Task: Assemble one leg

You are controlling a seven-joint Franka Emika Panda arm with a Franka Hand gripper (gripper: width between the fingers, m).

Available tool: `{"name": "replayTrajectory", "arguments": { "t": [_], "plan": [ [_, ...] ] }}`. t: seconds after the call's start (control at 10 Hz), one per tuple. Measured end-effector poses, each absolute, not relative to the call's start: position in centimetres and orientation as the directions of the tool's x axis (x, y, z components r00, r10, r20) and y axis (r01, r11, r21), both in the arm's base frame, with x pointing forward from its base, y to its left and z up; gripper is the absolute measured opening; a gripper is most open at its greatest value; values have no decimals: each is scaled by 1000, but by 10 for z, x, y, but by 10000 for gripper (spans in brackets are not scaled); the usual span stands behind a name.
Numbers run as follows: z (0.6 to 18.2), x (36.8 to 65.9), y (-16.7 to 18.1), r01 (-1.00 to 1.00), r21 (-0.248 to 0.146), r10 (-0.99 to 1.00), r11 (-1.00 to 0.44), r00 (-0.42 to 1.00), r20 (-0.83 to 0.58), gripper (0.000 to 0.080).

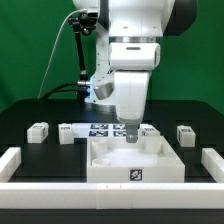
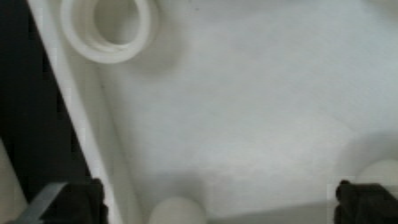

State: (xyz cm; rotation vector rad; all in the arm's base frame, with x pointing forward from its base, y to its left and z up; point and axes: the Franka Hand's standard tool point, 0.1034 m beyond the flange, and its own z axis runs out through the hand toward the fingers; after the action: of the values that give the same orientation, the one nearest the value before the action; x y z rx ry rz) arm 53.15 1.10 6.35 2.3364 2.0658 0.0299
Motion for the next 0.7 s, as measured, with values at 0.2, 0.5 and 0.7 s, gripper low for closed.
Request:
{"name": "replayTrajectory", "arguments": {
  "t": [0.2,0.5,0.7],
  "plan": [
    [58,523,17,997,58,999,-50,52,-18,650],
    [57,523,16,997,57,999,-50,51,-18,650],
    [50,504,15,998,42,999,-43,43,-17,650]
  ]
}}
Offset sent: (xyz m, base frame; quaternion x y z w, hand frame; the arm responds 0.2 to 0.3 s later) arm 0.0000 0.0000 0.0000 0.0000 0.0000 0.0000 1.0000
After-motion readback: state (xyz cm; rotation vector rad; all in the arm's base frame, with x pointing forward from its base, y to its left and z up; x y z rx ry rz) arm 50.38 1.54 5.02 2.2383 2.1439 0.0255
